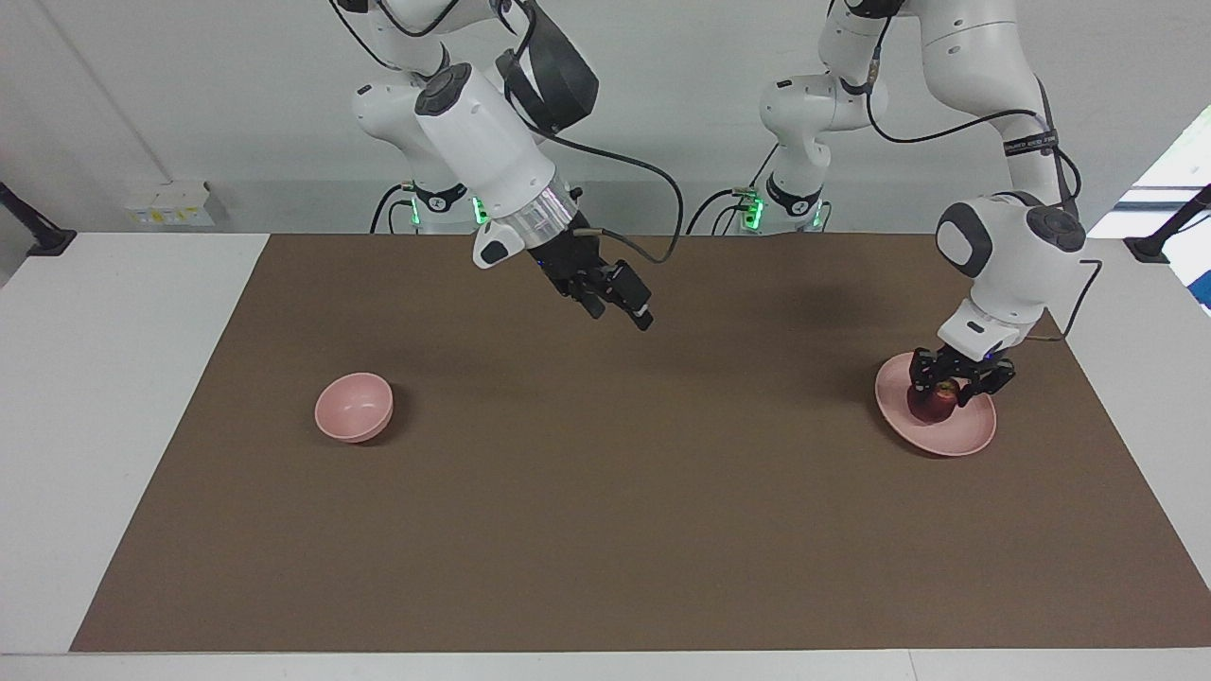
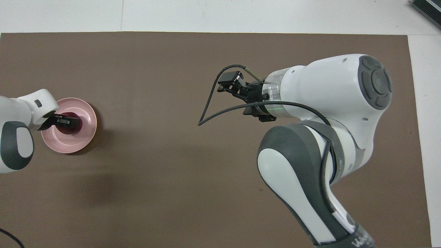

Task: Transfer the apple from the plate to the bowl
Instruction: 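Carry the apple toward the center while the right gripper approaches it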

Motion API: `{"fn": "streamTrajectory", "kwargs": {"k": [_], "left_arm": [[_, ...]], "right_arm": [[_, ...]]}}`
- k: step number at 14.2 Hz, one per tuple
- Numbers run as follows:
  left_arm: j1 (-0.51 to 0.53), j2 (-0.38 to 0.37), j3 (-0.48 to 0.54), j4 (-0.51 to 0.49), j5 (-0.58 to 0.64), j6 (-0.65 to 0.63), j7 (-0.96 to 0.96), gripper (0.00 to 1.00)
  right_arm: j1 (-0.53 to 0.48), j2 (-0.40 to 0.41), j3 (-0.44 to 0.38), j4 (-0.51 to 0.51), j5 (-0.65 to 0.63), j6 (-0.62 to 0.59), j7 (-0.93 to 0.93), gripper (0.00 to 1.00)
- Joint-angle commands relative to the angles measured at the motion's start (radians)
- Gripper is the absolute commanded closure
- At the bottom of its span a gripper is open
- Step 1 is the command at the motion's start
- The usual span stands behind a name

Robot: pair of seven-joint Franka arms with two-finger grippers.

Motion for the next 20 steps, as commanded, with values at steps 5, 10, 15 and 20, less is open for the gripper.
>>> {"fn": "streamTrajectory", "kwargs": {"k": [5,10,15,20], "left_arm": [[-0.069,-0.161,-0.006,0.016,-0.211,-0.17,0.002,1.0],[-0.178,-0.211,-0.019,0.057,-0.413,-0.285,-0.204,1.0],[-0.278,-0.2,-0.035,0.091,-0.621,-0.231,-0.343,1.0],[-0.284,-0.197,-0.15,0.128,-0.675,-0.065,-0.524,1.0]], "right_arm": [[0.031,0.024,-0.002,0.008,0.181,0.062,0.141,0.0],[0.051,0.022,-0.002,0.013,0.308,0.062,0.354,0.0],[0.029,0.016,-0.003,0.005,0.489,0.051,0.489,0.0],[0.014,0.01,-0.003,-0.019,0.503,-0.035,0.522,0.0]]}}
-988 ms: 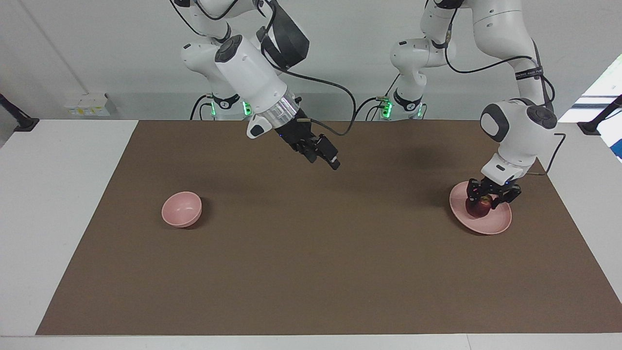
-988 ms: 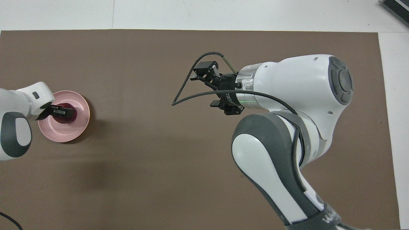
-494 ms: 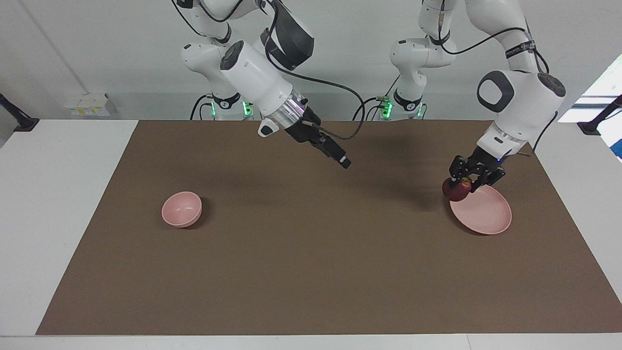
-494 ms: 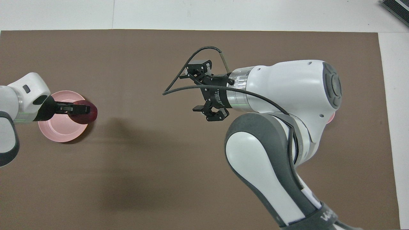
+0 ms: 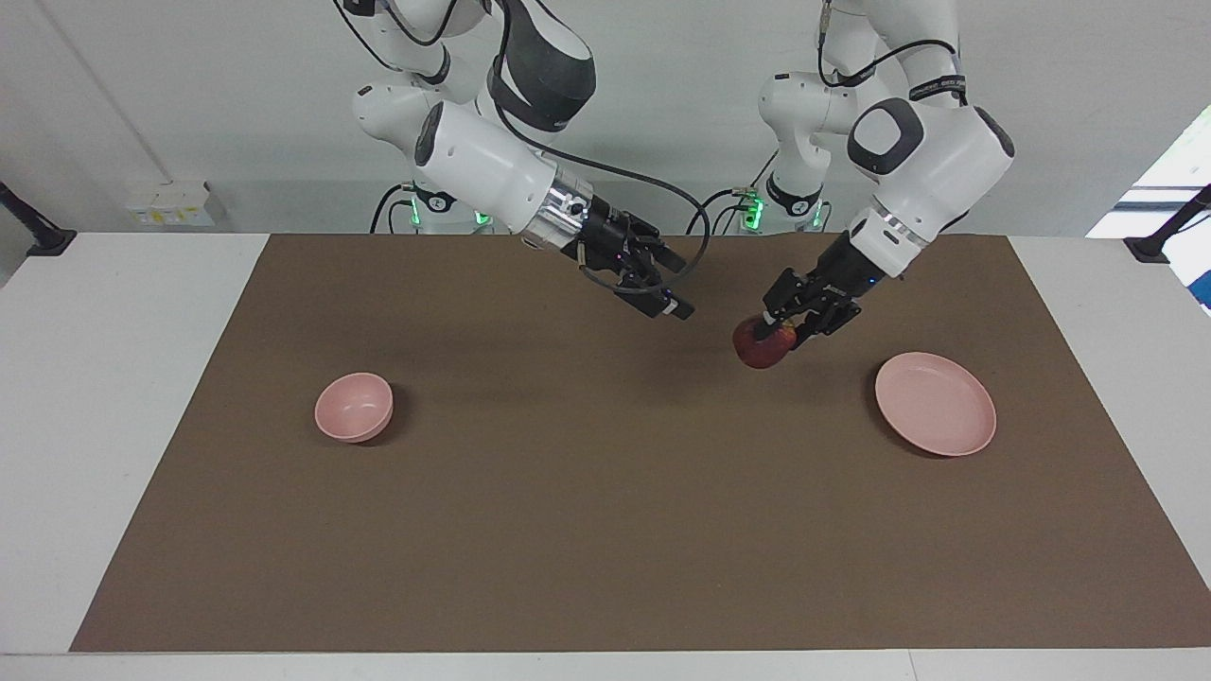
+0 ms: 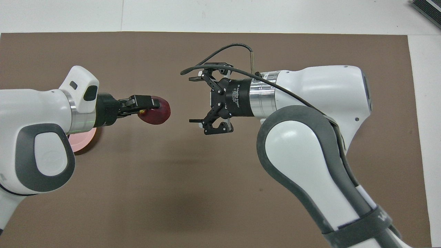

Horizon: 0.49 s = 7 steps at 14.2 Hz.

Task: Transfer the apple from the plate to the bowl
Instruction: 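Carry the apple toward the center while the right gripper approaches it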

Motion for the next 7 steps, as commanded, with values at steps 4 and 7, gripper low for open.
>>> {"fn": "streamTrajectory", "kwargs": {"k": [4,7], "left_arm": [[-0.013,0.002,-0.077,0.069,-0.023,0.07,-0.146,1.0],[-0.013,-0.012,-0.087,0.08,-0.026,0.06,-0.179,1.0]], "right_arm": [[-0.012,0.0,0.005,-0.053,0.073,-0.039,-0.05,0.0],[-0.011,0.0,0.005,-0.053,0.075,-0.042,-0.068,0.0]]}}
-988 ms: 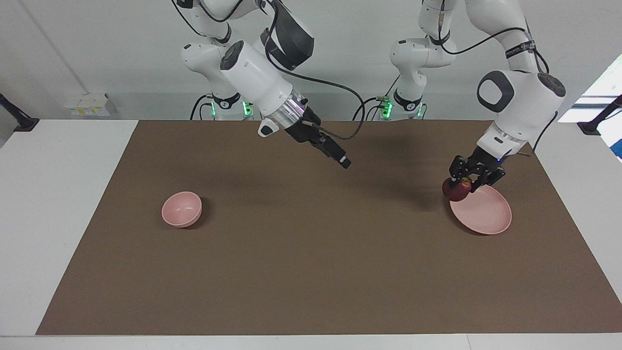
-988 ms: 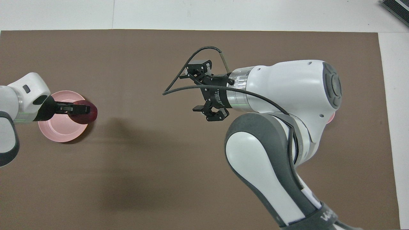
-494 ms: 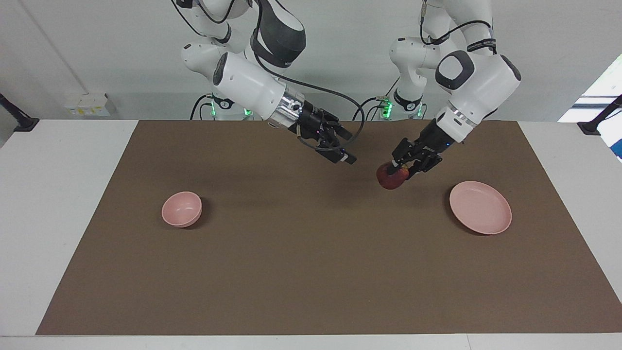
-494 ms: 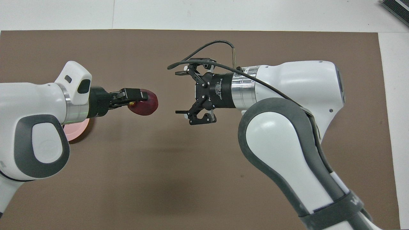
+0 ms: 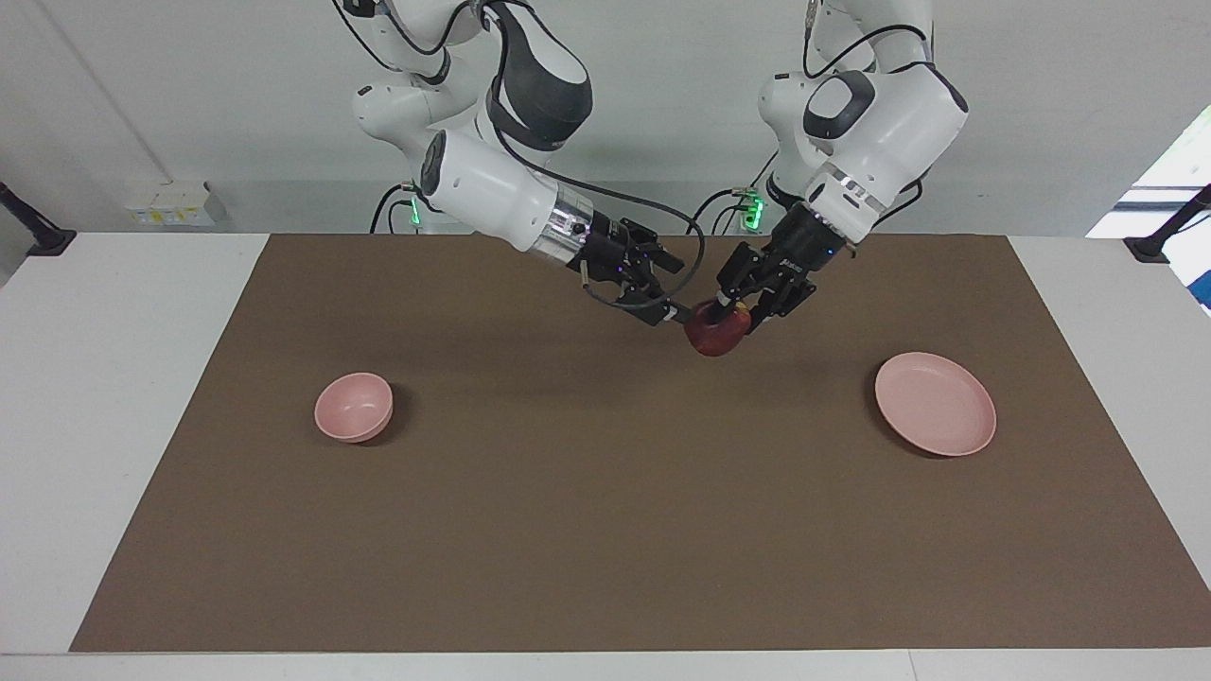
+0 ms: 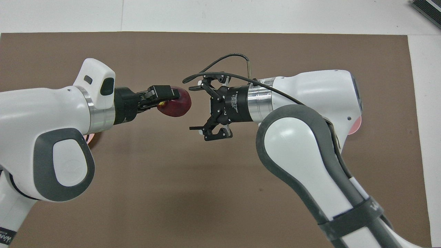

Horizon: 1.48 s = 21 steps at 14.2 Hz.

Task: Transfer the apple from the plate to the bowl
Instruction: 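Carry the apple toward the center while the right gripper approaches it, then close the right gripper on the apple held by the left gripper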

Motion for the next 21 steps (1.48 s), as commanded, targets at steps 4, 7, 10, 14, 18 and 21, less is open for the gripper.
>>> {"fn": "streamTrajectory", "kwargs": {"k": [4,7,10,14,18,21], "left_arm": [[-0.008,-0.021,-0.048,0.03,-0.02,-0.003,-0.086,1.0],[-0.008,-0.026,-0.071,0.031,-0.021,-0.004,-0.1,1.0],[-0.008,-0.043,-0.08,0.037,-0.02,-0.009,-0.13,1.0],[-0.002,-0.058,-0.077,0.042,-0.021,-0.039,-0.132,1.0],[0.002,-0.058,-0.076,0.042,-0.02,-0.046,-0.133,1.0],[0.004,-0.06,-0.071,0.042,-0.02,-0.047,-0.132,1.0]], "right_arm": [[-0.006,-0.005,0.004,-0.01,0.033,0.002,-0.049,0.0],[-0.003,-0.005,0.004,-0.01,0.031,0.002,-0.051,0.0],[-0.005,-0.005,0.004,-0.01,0.03,0.0,-0.052,0.0],[-0.005,-0.005,0.004,-0.01,0.027,-0.003,-0.072,0.05],[-0.005,-0.005,0.004,-0.01,0.033,-0.011,-0.069,1.0],[-0.005,-0.005,0.004,-0.008,0.033,-0.008,-0.07,1.0]]}}
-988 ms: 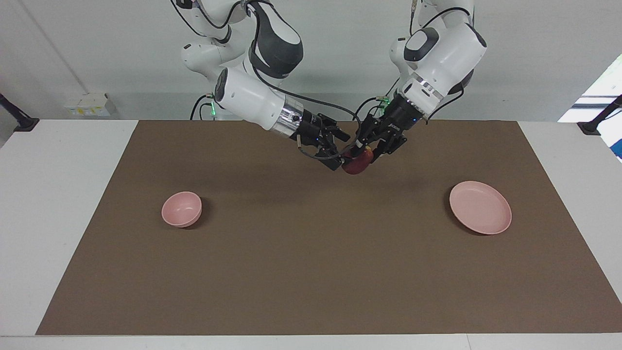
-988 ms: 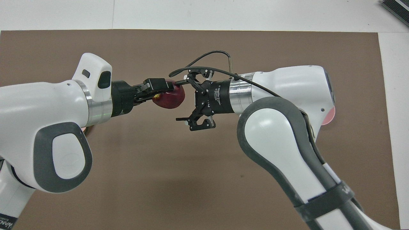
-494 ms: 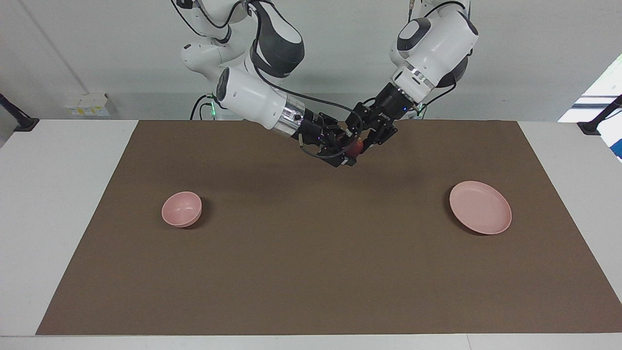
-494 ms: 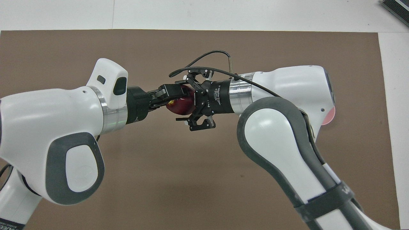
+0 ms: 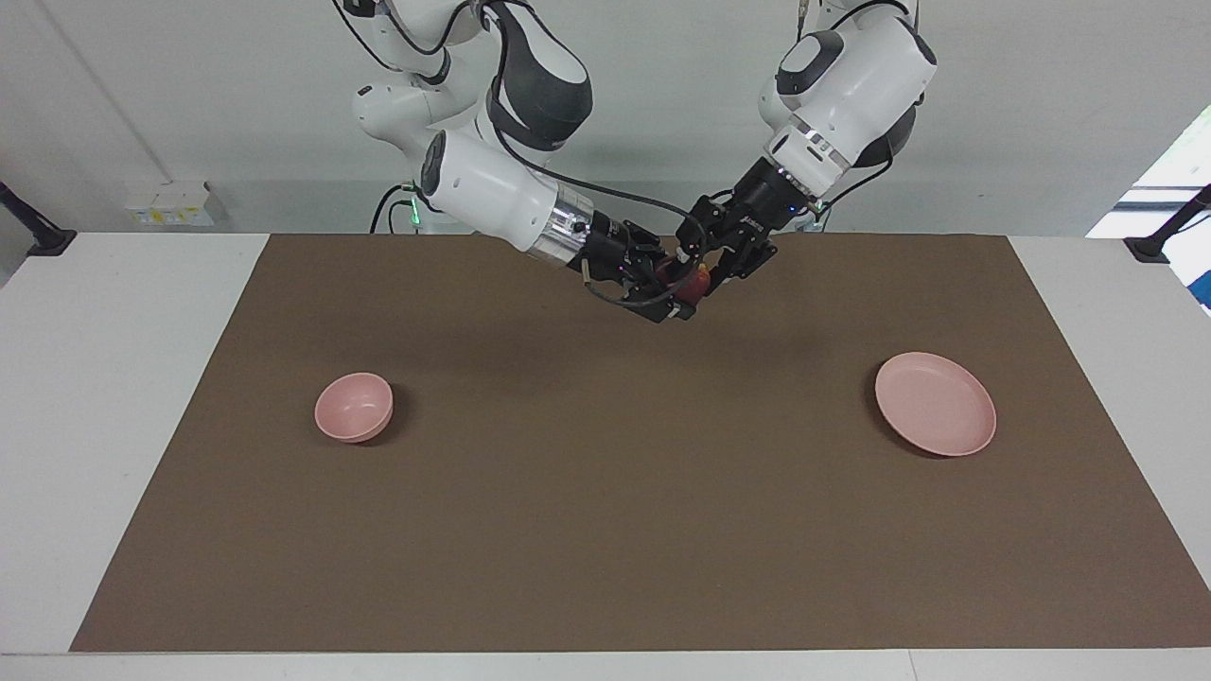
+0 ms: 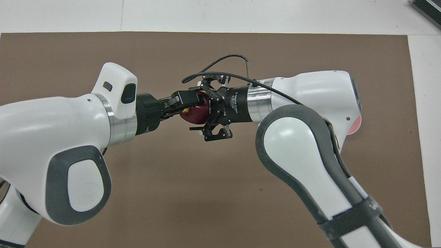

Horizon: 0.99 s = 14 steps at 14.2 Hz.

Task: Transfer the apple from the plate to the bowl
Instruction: 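Close the right gripper on the apple held by the left gripper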

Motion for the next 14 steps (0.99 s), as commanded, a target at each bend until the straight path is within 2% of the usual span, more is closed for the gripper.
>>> {"fn": "streamTrajectory", "kwargs": {"k": [1,2,3,5,6,7,12,14], "left_arm": [[0.004,-0.018,0.01,0.009,-0.018,-0.023,-0.006,0.99],[0.004,-0.018,0.01,0.011,-0.018,-0.023,-0.008,0.87],[0.004,-0.018,0.01,0.012,-0.018,-0.023,-0.009,0.68],[0.004,-0.017,0.01,0.012,-0.015,-0.023,-0.017,0.19],[0.004,-0.017,0.011,0.014,-0.012,-0.023,-0.017,0.05],[0.004,-0.015,0.011,0.015,-0.009,-0.023,-0.017,0.0],[0.008,-0.014,0.014,0.015,0.002,-0.024,-0.014,0.0],[0.037,-0.014,0.014,0.017,0.071,-0.073,-0.012,0.0]], "right_arm": [[-0.005,-0.003,0.003,-0.01,0.03,-0.007,-0.043,1.0],[-0.005,-0.003,0.003,-0.01,0.028,-0.007,-0.043,1.0],[-0.005,-0.003,0.003,-0.008,0.026,-0.007,-0.044,1.0],[-0.005,-0.003,0.003,-0.007,0.025,-0.006,-0.044,1.0],[-0.005,-0.003,0.003,-0.007,0.023,-0.006,-0.044,1.0],[-0.005,-0.003,0.003,-0.007,0.022,-0.006,-0.044,1.0],[-0.003,-0.003,0.003,-0.007,0.014,-0.007,-0.046,1.0],[-0.003,-0.003,0.003,-0.008,0.013,-0.007,-0.046,1.0]]}}
